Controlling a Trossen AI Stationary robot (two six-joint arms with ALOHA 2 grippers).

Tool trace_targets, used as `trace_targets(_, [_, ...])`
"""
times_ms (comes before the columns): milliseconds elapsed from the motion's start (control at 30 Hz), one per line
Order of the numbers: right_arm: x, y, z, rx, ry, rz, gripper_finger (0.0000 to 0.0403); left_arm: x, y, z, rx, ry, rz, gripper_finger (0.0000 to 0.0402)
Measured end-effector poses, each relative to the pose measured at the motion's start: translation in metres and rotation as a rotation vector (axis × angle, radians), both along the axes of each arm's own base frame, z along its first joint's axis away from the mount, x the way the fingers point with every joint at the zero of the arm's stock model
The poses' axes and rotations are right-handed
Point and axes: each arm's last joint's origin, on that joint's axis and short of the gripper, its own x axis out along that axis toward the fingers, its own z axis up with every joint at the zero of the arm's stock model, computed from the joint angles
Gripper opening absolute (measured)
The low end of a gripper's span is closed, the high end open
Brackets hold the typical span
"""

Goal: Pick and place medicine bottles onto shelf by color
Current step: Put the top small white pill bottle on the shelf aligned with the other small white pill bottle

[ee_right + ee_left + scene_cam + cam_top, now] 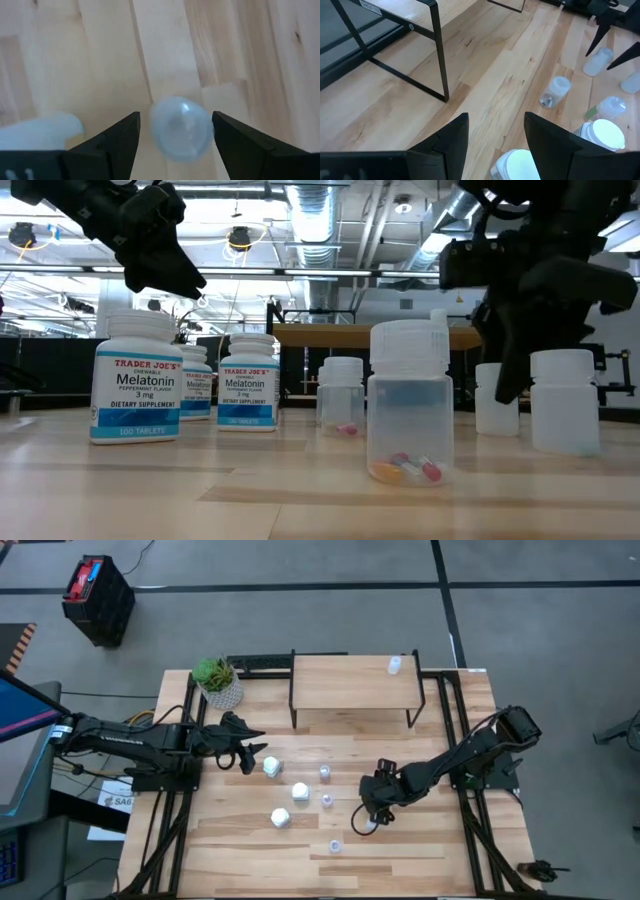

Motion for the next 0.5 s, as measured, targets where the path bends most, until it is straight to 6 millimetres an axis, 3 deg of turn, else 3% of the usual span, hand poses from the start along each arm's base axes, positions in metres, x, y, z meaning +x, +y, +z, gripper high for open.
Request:
trace_targets(267, [0.0009, 0.0003, 0.0005, 0.002, -0.011, 0.000, 0.0260, 0.0000, 0.0000, -0.0001, 0.000, 0.001, 0.000, 0.0178])
trace_targets(500, [0.0012, 0.0004, 0.0007, 0.004, -0.015, -0.001, 0.0189, -0.0001, 0.0000, -0.0001, 0.000, 0.001, 0.000, 0.0178])
